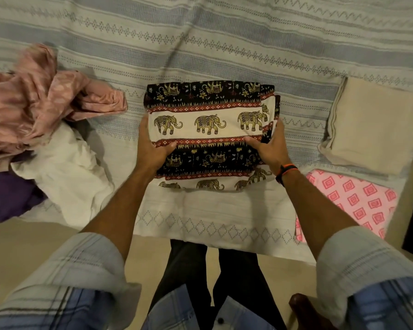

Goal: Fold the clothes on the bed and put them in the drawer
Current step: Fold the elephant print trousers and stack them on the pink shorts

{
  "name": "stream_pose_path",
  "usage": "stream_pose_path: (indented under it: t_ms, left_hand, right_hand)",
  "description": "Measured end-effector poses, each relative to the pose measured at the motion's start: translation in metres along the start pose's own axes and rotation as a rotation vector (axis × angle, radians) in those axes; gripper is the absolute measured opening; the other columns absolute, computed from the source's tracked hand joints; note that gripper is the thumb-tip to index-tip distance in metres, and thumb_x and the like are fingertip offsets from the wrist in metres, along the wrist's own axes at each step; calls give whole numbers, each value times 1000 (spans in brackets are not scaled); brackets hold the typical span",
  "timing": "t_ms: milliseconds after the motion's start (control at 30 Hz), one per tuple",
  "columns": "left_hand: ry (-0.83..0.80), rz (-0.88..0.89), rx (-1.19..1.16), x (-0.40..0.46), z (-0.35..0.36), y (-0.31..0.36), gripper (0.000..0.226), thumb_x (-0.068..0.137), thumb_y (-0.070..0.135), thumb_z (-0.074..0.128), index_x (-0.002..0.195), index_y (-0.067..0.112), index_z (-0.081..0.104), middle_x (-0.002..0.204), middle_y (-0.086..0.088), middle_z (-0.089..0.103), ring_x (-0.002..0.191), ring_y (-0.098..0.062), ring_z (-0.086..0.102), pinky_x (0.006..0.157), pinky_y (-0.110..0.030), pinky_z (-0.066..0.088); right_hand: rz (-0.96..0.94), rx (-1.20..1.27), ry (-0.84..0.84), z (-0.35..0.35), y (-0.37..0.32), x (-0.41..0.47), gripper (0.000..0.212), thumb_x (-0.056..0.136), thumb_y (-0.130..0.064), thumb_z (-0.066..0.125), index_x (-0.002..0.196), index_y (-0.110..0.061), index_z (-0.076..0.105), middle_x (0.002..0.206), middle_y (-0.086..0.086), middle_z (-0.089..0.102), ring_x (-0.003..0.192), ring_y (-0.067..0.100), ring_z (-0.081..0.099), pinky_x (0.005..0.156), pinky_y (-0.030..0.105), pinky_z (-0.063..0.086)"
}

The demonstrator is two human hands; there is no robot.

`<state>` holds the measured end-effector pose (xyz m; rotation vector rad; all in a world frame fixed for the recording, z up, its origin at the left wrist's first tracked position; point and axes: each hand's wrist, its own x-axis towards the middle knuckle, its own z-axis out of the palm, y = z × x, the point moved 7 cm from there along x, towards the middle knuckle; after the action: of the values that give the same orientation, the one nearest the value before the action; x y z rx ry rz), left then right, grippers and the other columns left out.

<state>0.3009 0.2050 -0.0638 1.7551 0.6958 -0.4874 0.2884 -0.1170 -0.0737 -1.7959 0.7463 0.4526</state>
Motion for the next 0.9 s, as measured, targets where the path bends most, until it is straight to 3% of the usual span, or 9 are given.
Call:
stream_pose_path:
  t_ms: [100,167,233,300,400,533,700,767,900]
  left_hand:
    - [-51,136,25,-7,-1,26,99,75,-18,68,153,28,27,143,-1,50,120,-7,56,93,-19,51]
    - [-63,159,16,-12,-3,39,92,74,-21,65,149,24,37,144,0,50,119,-5,57,89,-18,53]
    - [-91,146,57,-14,-4,47,83,69,-23,66,140,18,52,142,1,52,116,-1,56,88,-16,52]
    - [-129,118,123,-16,-4,49,84,61,-23,73,134,16,59,136,2,55,116,-6,54,89,-20,54]
    - [-126,147,266,-18,-6,52,82,54,-15,83,129,13,63,131,-6,61,119,-15,57,97,-34,53]
    - [-5,401,445,-29,-5,70,60,57,-7,82,114,10,72,112,-8,71,105,-16,66,96,-22,49]
    - [113,472,617,-42,-18,79,46,57,14,65,101,19,76,94,-11,71,88,-26,65,84,-30,53]
    - [166,482,715,-47,-24,84,44,56,18,63,98,23,76,110,-14,60,101,-31,57,91,-39,48]
    - [183,548,843,-52,-31,91,32,56,26,67,87,25,75,142,-9,39,131,-35,34,109,-49,27]
  right_hand:
    - [-160,-57,-4,-6,-28,-11,119,79,-16,82,158,-21,-6,166,2,3,151,17,10,119,27,8]
    - [-258,-74,-30,-10,-45,-17,106,81,-3,77,159,-19,8,164,-1,14,148,11,17,117,22,15]
    - [-267,-94,-95,-9,-52,-20,84,78,0,77,151,-19,38,155,-1,37,141,7,32,120,35,26]
    - [-215,-126,-141,-10,-53,-21,79,70,-1,84,141,-17,53,147,3,49,137,12,42,117,44,35]
    - [-174,-230,-167,-12,-54,-22,90,56,0,91,138,-15,56,144,6,53,133,20,48,112,43,41]
    - [-318,-441,-63,-18,-69,-28,77,58,2,90,129,-7,64,130,12,63,119,19,57,98,11,37]
    - [-490,-592,74,-33,-90,-43,40,67,-10,81,107,-8,76,96,12,75,91,25,69,82,20,47]
    - [-478,-674,107,-38,-91,-46,31,70,-17,79,100,-11,78,91,12,69,88,25,64,77,24,45]
    - [-459,-682,126,-42,-88,-49,46,64,-31,82,104,-10,74,127,6,49,118,25,44,97,25,35]
